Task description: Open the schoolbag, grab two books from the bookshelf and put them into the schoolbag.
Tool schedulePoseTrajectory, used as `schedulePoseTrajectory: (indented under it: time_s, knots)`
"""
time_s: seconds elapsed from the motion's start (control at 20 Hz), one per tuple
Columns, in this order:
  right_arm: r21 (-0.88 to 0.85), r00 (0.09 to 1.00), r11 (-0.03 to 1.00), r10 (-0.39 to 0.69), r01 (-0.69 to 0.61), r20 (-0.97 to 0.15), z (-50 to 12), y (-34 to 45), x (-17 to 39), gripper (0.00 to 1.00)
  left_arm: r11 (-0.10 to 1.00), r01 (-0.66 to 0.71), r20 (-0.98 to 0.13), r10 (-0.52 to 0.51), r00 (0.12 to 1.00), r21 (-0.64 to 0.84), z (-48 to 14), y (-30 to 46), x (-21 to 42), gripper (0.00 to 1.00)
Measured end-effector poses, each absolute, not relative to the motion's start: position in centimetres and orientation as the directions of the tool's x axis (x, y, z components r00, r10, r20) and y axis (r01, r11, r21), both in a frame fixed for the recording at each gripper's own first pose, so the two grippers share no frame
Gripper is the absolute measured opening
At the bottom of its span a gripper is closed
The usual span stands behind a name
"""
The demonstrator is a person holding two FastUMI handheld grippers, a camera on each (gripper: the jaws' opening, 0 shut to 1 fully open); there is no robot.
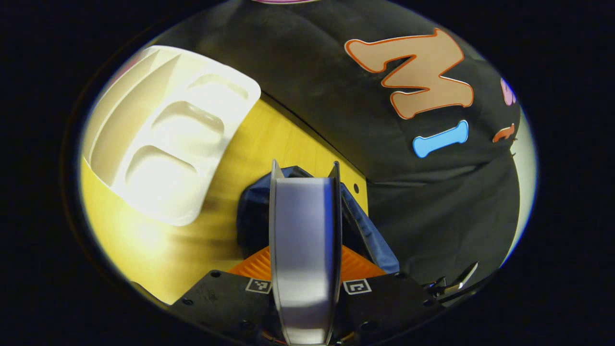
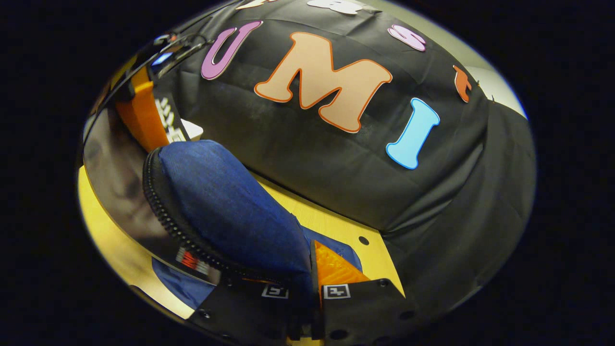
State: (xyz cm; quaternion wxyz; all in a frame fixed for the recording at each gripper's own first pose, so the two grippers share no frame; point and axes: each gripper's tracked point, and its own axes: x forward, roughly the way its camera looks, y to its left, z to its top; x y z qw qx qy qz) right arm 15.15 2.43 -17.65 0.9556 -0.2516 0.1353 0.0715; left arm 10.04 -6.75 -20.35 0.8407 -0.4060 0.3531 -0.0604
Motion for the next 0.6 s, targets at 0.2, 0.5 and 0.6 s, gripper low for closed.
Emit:
schedulePoseTrajectory:
  time_s: [0.2,0.5,0.6]
  knots:
    - [-0.426,0.957,0.880,0.097,-0.210,-0.272,-17.5,2.5,15.4,0.10,0.607,-0.156,-0.499,-0.450,0.741,-0.779,-24.4,-9.2,10.5,0.38]
    - [-0.392,0.957,0.889,0.145,-0.238,-0.253,-17.4,2.6,15.2,0.07,0.571,-0.115,-0.466,-0.518,0.717,-0.813,-29.2,-12.9,11.5,0.39]
    - [-0.381,0.957,0.893,0.151,-0.241,-0.249,-17.3,2.4,15.2,0.07,0.557,-0.107,-0.456,-0.538,0.709,-0.824,-30.3,-14.3,11.9,0.39]
